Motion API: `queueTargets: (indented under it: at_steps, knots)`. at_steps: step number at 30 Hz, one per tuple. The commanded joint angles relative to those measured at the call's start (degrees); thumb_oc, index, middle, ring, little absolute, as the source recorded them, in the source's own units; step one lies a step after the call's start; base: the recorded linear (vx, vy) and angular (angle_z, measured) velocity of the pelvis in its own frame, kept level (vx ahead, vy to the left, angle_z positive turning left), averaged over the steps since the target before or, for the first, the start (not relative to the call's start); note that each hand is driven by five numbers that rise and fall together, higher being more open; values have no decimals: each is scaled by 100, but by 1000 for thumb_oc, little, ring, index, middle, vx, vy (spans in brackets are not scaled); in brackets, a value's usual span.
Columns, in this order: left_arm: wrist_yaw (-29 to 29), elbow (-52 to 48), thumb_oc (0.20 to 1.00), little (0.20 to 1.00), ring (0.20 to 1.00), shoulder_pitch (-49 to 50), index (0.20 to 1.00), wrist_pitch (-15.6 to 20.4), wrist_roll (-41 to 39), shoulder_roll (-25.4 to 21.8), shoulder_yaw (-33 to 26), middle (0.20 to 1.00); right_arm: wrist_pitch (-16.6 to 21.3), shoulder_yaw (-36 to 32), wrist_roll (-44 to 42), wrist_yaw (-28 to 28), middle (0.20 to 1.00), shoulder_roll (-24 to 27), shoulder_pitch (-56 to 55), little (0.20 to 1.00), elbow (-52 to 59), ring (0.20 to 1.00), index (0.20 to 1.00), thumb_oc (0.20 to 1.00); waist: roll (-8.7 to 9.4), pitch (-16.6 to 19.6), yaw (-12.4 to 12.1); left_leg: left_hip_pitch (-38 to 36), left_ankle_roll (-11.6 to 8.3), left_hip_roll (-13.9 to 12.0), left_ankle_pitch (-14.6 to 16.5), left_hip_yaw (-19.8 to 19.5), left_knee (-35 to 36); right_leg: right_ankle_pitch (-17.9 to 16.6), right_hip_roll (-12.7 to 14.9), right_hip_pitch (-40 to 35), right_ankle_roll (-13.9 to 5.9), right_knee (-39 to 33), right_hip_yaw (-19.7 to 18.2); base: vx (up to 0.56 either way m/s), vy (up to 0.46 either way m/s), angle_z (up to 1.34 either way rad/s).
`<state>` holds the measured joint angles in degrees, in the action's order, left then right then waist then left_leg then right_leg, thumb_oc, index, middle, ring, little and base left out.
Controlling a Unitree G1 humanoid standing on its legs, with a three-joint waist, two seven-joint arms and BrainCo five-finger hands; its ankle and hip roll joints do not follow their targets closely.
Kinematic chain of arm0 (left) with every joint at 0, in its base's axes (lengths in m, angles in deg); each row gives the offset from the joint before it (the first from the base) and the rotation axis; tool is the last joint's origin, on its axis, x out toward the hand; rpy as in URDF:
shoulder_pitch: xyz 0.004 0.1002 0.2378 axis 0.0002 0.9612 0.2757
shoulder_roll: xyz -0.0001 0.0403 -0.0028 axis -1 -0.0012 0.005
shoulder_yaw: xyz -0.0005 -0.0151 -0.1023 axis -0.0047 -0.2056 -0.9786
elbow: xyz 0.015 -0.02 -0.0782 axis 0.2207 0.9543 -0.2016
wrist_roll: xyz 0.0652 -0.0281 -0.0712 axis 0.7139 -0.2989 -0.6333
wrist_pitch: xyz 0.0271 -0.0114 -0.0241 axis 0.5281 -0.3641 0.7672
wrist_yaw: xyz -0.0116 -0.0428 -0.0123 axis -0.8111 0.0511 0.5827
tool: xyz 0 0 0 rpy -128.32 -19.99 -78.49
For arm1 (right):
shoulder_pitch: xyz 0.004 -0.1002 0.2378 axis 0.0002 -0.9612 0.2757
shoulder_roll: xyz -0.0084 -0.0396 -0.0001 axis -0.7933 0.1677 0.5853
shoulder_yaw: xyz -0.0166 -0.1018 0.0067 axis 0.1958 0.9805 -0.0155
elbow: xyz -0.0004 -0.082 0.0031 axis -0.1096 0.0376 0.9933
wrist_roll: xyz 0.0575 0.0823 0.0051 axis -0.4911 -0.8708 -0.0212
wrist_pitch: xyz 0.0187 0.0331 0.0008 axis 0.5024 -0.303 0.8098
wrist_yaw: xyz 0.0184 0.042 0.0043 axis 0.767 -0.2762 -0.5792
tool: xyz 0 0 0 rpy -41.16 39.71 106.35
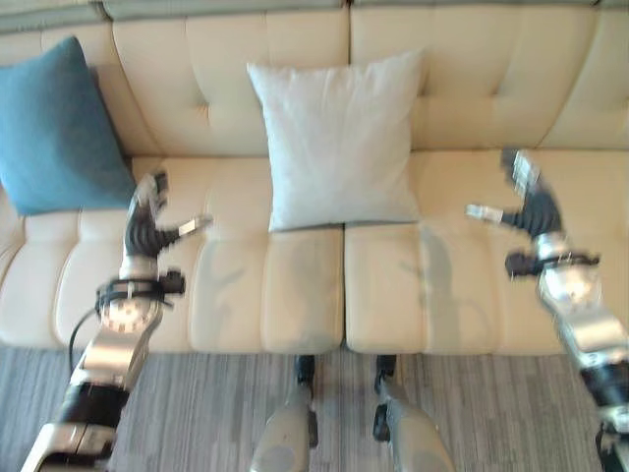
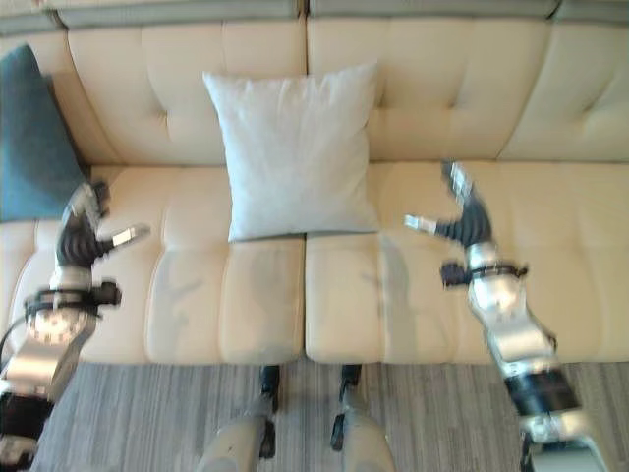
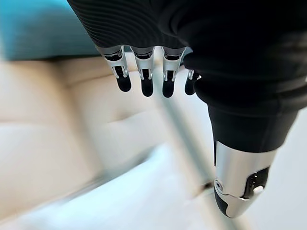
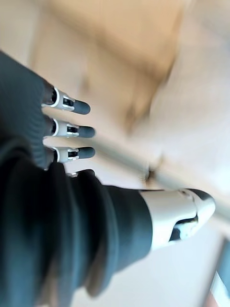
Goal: Pick up all the scattered cushions and arrange them neatly on the sofa.
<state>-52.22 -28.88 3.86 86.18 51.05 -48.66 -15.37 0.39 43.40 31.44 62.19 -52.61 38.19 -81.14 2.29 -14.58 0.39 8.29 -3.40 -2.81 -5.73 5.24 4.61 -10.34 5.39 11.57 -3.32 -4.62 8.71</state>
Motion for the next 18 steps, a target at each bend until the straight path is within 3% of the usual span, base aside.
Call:
queueTargets:
  at_steps: [1,2,7,11,13,14,15,18]
  knots:
    - [404,731,1000,1000,1000,99,1000,-1,291,372,-150,1000,163,-132,415,-362,1000,21,-247,1000,-509,1000,1000,1000,-69,719,115,-205,-179,-28,372,-12,39,599,383,-432,-599,255,21,17,54,-18]
    - [523,1115,1000,1000,1000,509,1000,-127,391,678,-213,1000,36,-278,589,-413,1000,-262,-737,1000,-1050,1000,1000,1000,-34,833,162,-367,-155,-20,426,23,39,584,394,-569,-623,232,31,3,48,-14]
    - [717,1620,1000,1000,1000,985,1000,-304,494,920,-251,1000,-103,-375,940,-436,1000,-538,-1210,1000,-1765,1000,1000,1000,35,978,226,-593,-91,8,511,94,39,547,413,-734,-661,204,-27,-45,73,-9]
    - [626,1964,1000,1000,1000,1020,1000,-322,567,928,-230,1000,-147,-177,939,-286,1000,-778,-1079,1000,-2236,1000,1000,1000,176,793,320,-513,27,89,530,291,39,-117,448,-279,-924,240,-404,-304,86,-23]
    - [559,1934,1000,1000,1000,962,1000,-305,512,883,-254,1000,-148,-75,927,-257,1000,-816,-977,1000,-2252,1000,1000,1000,163,691,288,-430,56,32,480,366,39,-89,409,-76,-935,380,-452,-358,17,-71]
    - [486,1848,1000,1000,1000,866,1000,-280,452,785,-192,1000,-137,94,839,-229,1000,-890,-879,1000,-2326,1000,1000,1000,126,535,168,-289,102,-73,337,428,39,382,364,-126,-812,975,-444,-405,11,-108]
    - [475,1816,1000,1000,1000,832,1000,-273,462,740,-160,1000,-109,127,799,-212,1000,-901,-870,1000,-2375,1000,1000,1000,99,506,99,-210,124,-105,266,425,11,607,327,-224,-752,1359,-489,-533,-6,-103]
    - [397,1764,1000,1000,1000,713,1000,-266,434,703,-79,1000,-96,175,760,-138,1000,-951,-832,1000,-2478,1000,1000,1000,51,569,-46,66,113,-173,38,314,1,1019,128,-454,-666,2441,-692,-318,-93,-22]
